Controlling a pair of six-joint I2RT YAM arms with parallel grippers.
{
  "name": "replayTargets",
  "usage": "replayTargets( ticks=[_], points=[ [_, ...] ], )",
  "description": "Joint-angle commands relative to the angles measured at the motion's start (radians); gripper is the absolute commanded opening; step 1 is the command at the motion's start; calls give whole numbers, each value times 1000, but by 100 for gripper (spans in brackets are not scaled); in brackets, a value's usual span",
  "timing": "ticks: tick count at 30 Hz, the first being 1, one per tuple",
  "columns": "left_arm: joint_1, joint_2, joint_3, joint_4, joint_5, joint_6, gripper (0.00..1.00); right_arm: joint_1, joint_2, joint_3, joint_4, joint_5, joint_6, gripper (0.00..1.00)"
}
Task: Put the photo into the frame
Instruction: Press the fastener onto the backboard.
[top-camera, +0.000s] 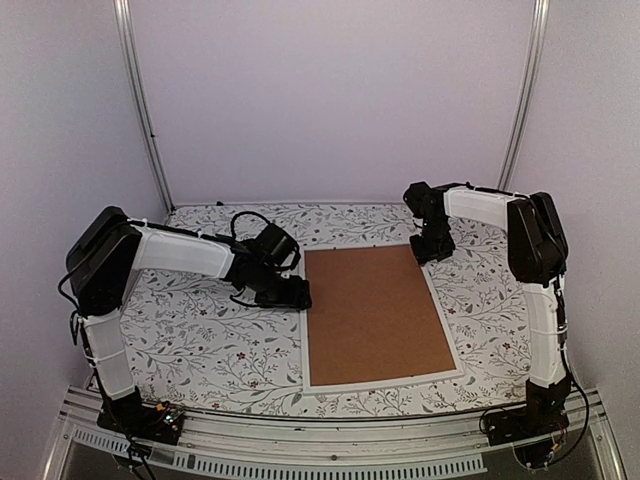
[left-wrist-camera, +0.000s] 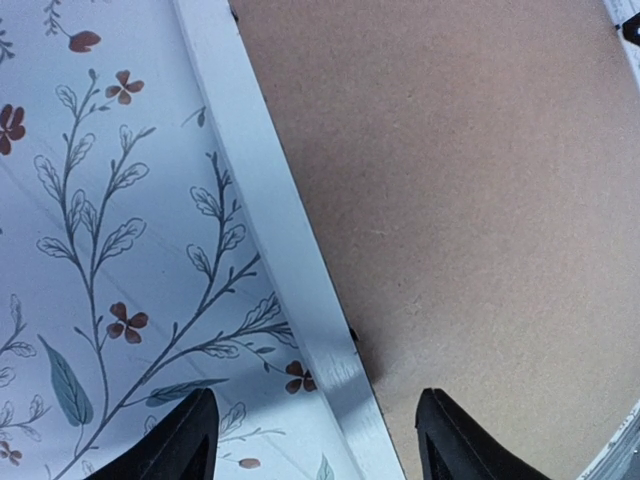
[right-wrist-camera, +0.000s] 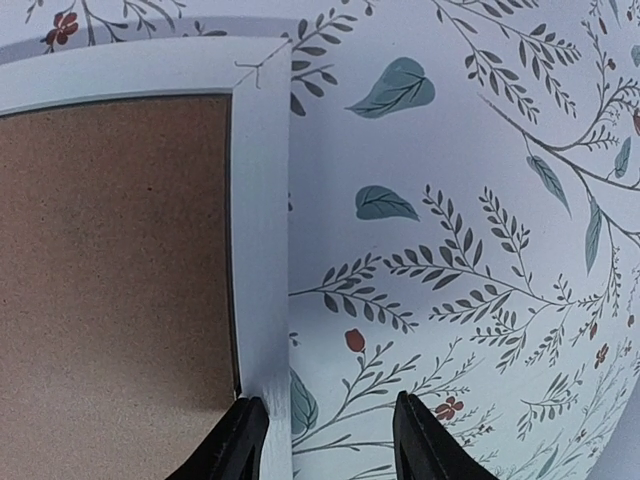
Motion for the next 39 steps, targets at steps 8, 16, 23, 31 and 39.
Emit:
replayTargets(
  ticks=[8,16,23,31,39],
  points=[
    [-3,8,23,-14,-8,9,70,8,46,28,2,27,-12,48],
    [-3,14,19,-14,-11,9,70,24,76,62,-9,17,-18,48],
    [-4,20,19,-11,-8,11,70,42,84,63,-22,17,-11,48],
    [-4,33,21,-10,-4,18,70,79,107,69,-28,12,4,47],
    [-5,54,24,1,28,20,70,126,140,68,-45,32,41,47]
  ],
)
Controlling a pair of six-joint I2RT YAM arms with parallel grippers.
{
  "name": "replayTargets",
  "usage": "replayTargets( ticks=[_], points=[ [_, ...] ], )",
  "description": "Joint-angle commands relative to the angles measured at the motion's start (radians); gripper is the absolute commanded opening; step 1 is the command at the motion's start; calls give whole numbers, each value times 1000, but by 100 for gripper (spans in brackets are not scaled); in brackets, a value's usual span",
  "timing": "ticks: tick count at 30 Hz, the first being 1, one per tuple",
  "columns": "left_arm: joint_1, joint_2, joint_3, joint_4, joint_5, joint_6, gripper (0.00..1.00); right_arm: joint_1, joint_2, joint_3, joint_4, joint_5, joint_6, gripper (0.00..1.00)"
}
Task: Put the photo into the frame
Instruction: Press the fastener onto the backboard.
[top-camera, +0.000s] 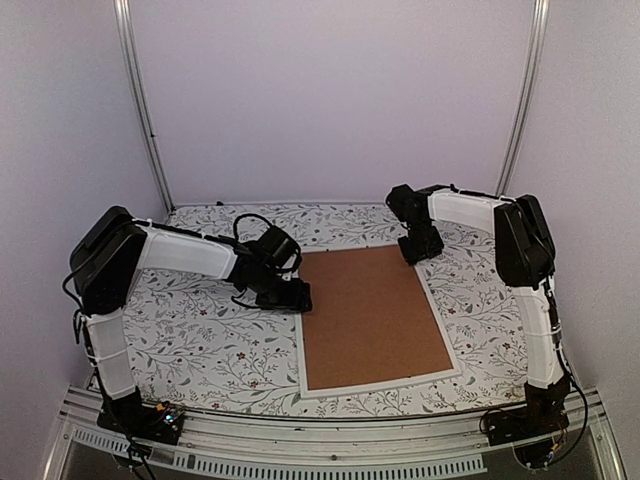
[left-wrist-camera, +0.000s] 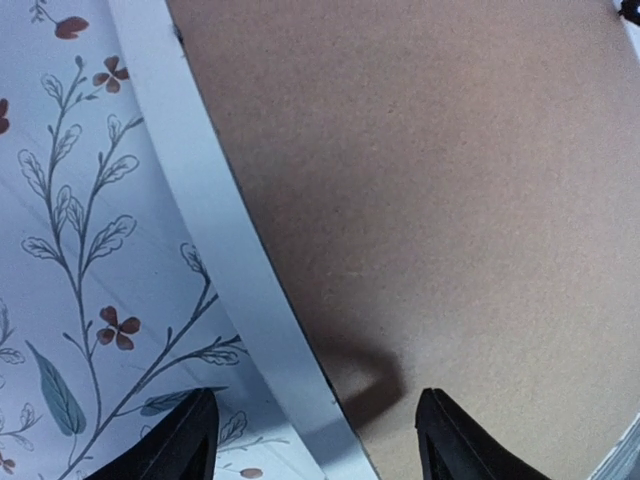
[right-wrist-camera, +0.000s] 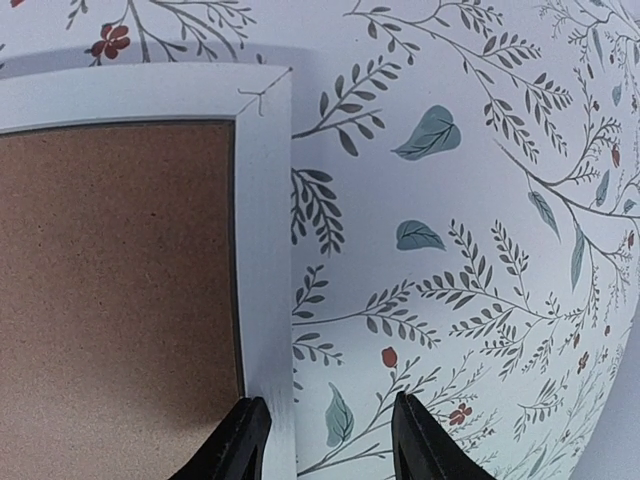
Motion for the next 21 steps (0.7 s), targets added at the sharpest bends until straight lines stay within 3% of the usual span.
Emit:
replayTargets(
  ticks=[1,21],
  points=[
    [-5,35,18,7,25,11,70,60,81,-8,-26,-55,34,47],
    [-9,86,50,28,87,12,69,134,139,34,-41,-28,60,47]
  ],
)
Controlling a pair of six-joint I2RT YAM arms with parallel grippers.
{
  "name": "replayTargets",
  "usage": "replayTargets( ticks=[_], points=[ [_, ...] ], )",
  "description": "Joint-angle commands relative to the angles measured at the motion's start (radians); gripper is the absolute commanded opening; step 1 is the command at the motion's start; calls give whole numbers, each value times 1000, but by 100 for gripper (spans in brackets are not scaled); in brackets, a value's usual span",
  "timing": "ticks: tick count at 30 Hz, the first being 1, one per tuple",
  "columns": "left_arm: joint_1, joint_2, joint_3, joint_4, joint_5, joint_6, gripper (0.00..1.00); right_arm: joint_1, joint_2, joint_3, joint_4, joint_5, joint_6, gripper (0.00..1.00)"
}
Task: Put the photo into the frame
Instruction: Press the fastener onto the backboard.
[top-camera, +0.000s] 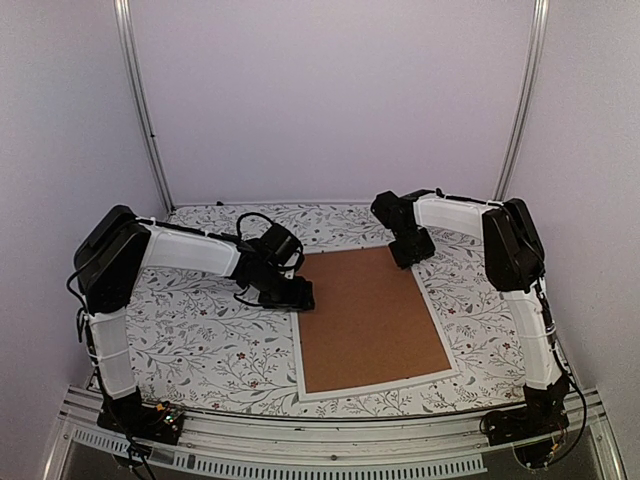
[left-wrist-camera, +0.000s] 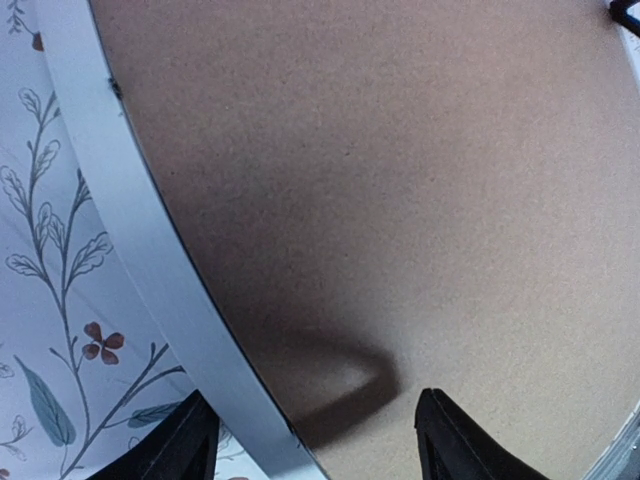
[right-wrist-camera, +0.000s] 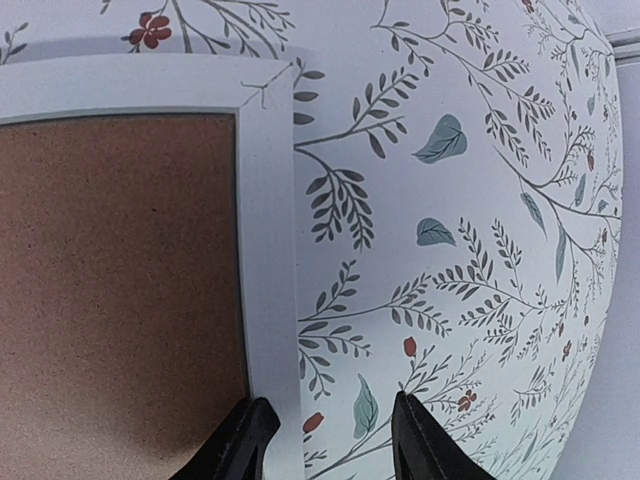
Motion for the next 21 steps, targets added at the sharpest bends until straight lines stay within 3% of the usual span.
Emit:
replayTargets(
  ticks=[1,21],
  points=[
    [-8,56,10,41,58,9,69,63,87,-13,1,-157,5,47],
    [-13,75,14,42,71,15,69,155,125,22,53,-202,-64,49]
  ],
)
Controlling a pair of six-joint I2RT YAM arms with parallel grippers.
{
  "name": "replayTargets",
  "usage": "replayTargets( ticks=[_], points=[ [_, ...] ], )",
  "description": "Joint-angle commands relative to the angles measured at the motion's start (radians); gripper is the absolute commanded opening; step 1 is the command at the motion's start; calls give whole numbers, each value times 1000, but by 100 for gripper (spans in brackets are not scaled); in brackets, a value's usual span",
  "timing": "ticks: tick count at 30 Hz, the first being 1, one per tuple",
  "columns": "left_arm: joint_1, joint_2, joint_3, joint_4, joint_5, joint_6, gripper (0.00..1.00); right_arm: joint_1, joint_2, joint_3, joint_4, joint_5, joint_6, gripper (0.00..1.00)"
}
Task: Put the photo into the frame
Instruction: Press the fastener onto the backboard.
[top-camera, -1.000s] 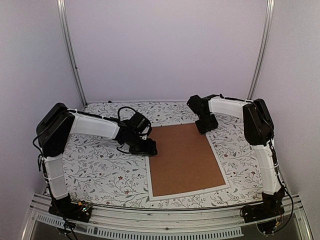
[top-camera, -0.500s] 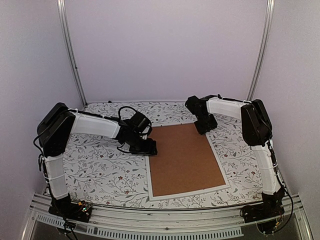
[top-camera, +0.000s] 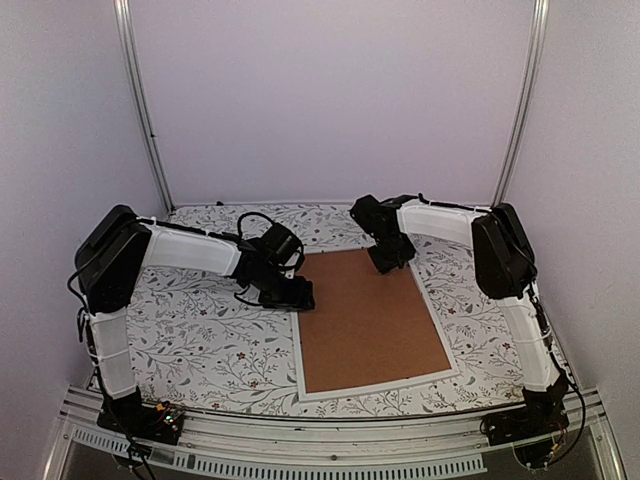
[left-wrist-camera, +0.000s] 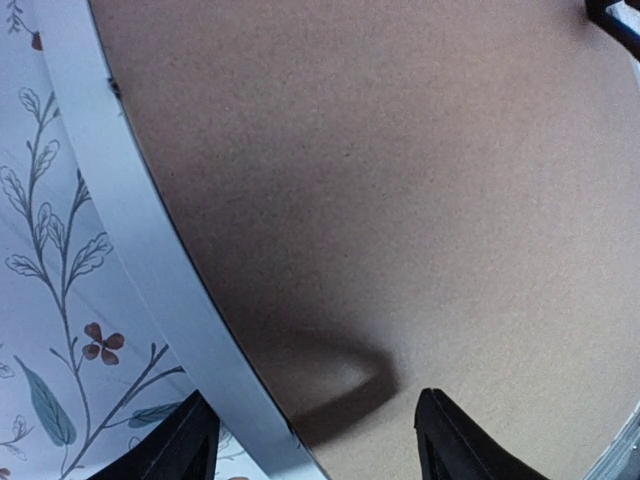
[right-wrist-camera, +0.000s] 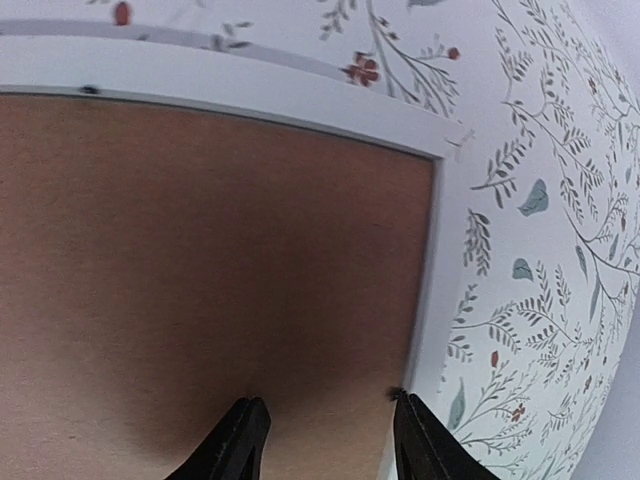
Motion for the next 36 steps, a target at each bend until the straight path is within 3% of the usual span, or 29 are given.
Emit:
replayTargets(
  ticks=[1,8,17,25,36],
  points=[
    [-12,69,2,56,69,15,69,73,104,-9,5,-166,1,49],
    [-12,59,-2,45,51,14,69,47,57,-12,14,-152,20,49],
    [-9,12,-8,48,28,10,69,-75,-208,-193,169,-397,9,50],
    [-3,6,2,47,25,9,69,-141,-343,-385,96,-300,13,50],
    [0,27,21,38,31,10,69,-141,-390,-484,28,-214,56,50]
  ],
)
